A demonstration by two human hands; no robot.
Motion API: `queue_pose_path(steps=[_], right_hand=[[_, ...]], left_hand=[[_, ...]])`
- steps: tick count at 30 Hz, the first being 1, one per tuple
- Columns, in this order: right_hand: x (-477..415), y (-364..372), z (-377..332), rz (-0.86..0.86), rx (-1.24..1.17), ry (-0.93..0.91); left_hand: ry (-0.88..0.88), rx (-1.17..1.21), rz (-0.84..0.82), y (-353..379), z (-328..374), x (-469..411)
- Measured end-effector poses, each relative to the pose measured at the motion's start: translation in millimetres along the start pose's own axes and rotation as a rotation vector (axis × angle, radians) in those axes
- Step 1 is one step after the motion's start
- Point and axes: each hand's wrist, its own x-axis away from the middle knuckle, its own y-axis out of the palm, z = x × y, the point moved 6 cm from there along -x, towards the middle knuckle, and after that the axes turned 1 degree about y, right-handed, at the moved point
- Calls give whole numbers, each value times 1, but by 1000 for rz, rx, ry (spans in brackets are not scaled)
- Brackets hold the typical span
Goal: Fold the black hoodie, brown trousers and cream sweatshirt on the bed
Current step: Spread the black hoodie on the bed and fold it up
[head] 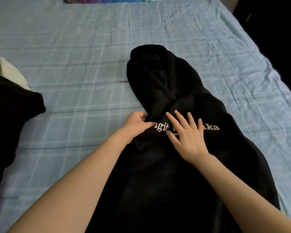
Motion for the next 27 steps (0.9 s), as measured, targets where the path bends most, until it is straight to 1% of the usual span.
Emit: queue_pose_path(steps=[2, 4, 5, 6, 7, 8, 9, 10, 11, 12, 14, 17, 18, 20, 21, 23, 24, 25, 26, 27], right_hand=[[3, 3, 1, 37, 21, -18], [3, -1, -2, 92, 22, -39], [2, -1, -3, 106, 42, -48], [0, 0, -3, 107, 73, -46], [-2, 4, -3, 89, 109, -39], [-4, 10, -3, 56, 155, -36], [-5, 18, -2, 19, 208, -41], [-6, 26, -1, -6, 253, -49], [-6, 30, 0, -10, 271, -52], [-6, 33, 1, -5, 268, -46], [-7, 34, 2, 1, 248, -35], [-7, 34, 3, -10, 240, -30], [-6, 32, 3, -11, 238, -24], [-7, 26, 1, -23, 231, -31], [-6, 24, -1, -23, 233, -45], [-3, 22, -7, 1, 259, -80], [-2, 23, -12, 8, 277, -89], [-2, 25, -15, -2, 288, -94], [-1, 29, -18, -17, 291, -91], [0, 31, -19, -26, 289, -81]], left_hand=[[112, 0, 81, -17, 9, 4], [215, 28, 197, -49, 19, 1], [262, 22, 300, -70, 24, 0], [302, -34, 425, -92, 28, -1], [313, -113, 536, -109, 28, -2], [288, -175, 602, -120, 23, -4], [201, -184, 581, -124, 11, -9], [75, -117, 480, -122, -6, -14], [-47, -30, 336, -116, -24, -19], [-110, 15, 207, -110, -35, -19], [-80, 6, 68, -108, -41, -17], [12, 39, -33, -99, -38, -6], [54, 10, -35, -99, -33, -2], [144, -66, 55, -121, -17, -2], [209, -153, 136, -140, -7, -5], [333, -427, 279, -177, 13, -13], [345, -575, 298, -186, 16, -19], [287, -753, 267, -185, 14, -23], [186, -945, 205, -176, 7, -26], [99, -1117, 180, -163, 1, -26]])
